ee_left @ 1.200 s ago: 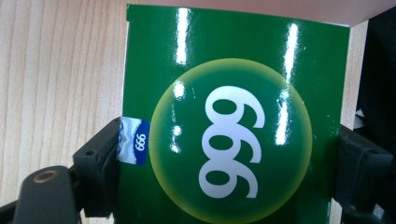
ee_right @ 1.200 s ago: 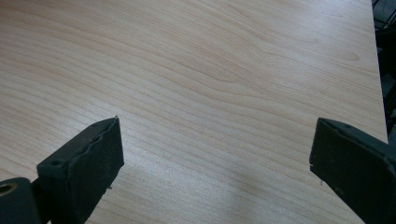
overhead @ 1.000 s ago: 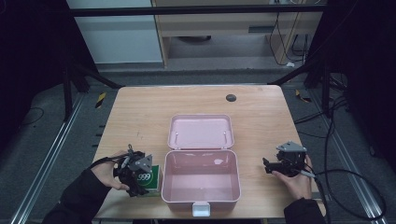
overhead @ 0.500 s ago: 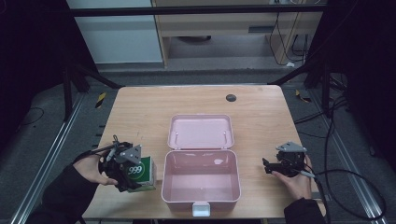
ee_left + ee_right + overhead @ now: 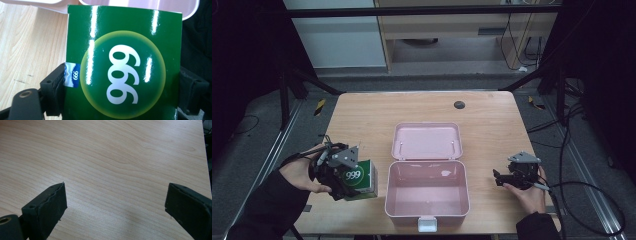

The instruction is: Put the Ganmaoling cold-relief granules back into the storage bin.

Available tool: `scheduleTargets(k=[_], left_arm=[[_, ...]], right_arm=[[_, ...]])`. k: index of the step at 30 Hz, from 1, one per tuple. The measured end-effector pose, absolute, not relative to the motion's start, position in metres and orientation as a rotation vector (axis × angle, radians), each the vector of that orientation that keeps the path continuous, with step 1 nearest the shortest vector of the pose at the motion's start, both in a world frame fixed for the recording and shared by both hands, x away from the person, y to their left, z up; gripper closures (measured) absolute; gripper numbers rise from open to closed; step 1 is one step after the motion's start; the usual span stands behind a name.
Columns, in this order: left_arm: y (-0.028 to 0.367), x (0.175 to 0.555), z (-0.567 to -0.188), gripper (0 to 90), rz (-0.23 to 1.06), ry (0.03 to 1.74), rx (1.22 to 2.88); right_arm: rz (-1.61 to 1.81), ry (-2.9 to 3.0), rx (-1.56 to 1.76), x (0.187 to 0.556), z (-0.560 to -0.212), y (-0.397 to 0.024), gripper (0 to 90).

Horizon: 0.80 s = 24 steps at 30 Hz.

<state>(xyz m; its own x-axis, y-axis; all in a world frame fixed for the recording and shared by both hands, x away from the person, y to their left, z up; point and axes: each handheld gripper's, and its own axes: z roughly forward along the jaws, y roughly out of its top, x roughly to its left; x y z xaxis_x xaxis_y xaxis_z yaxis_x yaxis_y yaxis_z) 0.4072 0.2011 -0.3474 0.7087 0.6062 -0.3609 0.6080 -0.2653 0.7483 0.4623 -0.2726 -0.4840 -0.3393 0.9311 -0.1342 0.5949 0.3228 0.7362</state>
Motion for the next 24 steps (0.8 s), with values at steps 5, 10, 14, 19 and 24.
scheduleTargets(k=[5, 10, 14, 19, 24], left_arm=[[0.199, 0.404, -0.336, 14.5, -0.009, 0.93, 1.952], [0.193, 0.4, -0.326, 14.6, -0.015, 0.928, 1.955], [0.19, 0.398, -0.321, 14.6, -0.021, 0.925, 1.956], [0.184, 0.398, -0.315, 14.6, -0.013, 0.916, 1.963], [0.176, 0.397, -0.308, 14.7, -0.02, 0.901, 1.97]], right_arm=[[0.796, 2.042, 1.34, 0.462, -0.484, -0.273, 4.1], [0.795, 2.043, 1.339, 0.462, -0.484, -0.273, 3.9], [0.794, 2.043, 1.34, 0.462, -0.484, -0.273, 3.8], [0.793, 2.044, 1.339, 0.463, -0.484, -0.273, 3.7], [0.793, 2.044, 1.338, 0.462, -0.484, -0.273, 3.7]])
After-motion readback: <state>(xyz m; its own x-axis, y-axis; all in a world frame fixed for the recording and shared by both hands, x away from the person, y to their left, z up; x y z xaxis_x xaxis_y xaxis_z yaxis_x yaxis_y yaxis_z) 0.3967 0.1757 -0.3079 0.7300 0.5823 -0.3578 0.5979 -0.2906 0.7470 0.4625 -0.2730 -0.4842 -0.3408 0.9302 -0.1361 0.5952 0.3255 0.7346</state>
